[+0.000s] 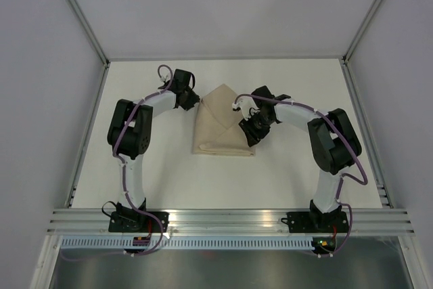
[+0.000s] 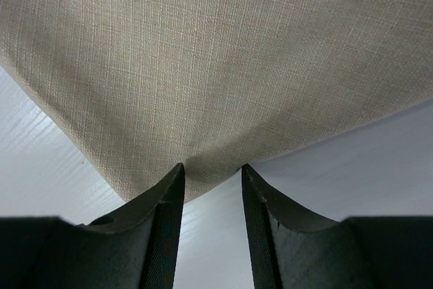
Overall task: Fold the napkin, place the utensils inside, and roll it up
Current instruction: Fold the napkin, then roll the napkin with the utensil
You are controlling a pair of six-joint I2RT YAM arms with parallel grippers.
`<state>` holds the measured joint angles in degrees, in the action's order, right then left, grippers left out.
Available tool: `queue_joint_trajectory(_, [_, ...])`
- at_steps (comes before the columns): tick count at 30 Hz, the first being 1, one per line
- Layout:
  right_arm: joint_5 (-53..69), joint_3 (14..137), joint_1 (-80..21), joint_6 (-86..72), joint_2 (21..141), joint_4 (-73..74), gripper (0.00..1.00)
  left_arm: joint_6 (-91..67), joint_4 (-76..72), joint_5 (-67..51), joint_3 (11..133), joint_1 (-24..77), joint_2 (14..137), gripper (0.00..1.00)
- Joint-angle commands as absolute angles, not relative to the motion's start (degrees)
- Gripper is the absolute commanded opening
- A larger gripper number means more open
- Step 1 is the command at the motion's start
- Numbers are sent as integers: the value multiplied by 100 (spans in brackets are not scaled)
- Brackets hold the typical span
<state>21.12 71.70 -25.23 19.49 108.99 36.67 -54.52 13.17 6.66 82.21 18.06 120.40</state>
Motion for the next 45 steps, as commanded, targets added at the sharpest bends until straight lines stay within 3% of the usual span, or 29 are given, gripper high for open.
queue_joint_trajectory(1, [1917,7075,-2558,1740,10591,3744,45,-5177,1380,422,8472,1784,12191,39])
queue_joint_trajectory(6, [1469,7031,-2479,1705,10117,3411,45,-5045,1178,343,8350,1661,11892,48])
queue_joint_trajectory(13, [1353,7110,-2470,2090,9335,3217,55,-4676,1055,202,8253,1345,10979,59])
queue_joint_trajectory(19, [1486,6777,-2670,2601,8869,2883,58,-4474,862,27,7622,1318,9547,61])
queue_joint_trajectory(28, [-199,5723,-4393,3102,8701,1313,58,-4052,984,-668,6619,1318,7184,64])
queue_joint_trajectory(34, [-1080,5238,-5228,3349,8964,467,58,-3692,1248,-826,6408,1318,6584,65])
queue_joint_trajectory(45, [-1327,5089,-5449,3331,9422,-141,61,-3472,1230,-703,5933,1318,6117,65])
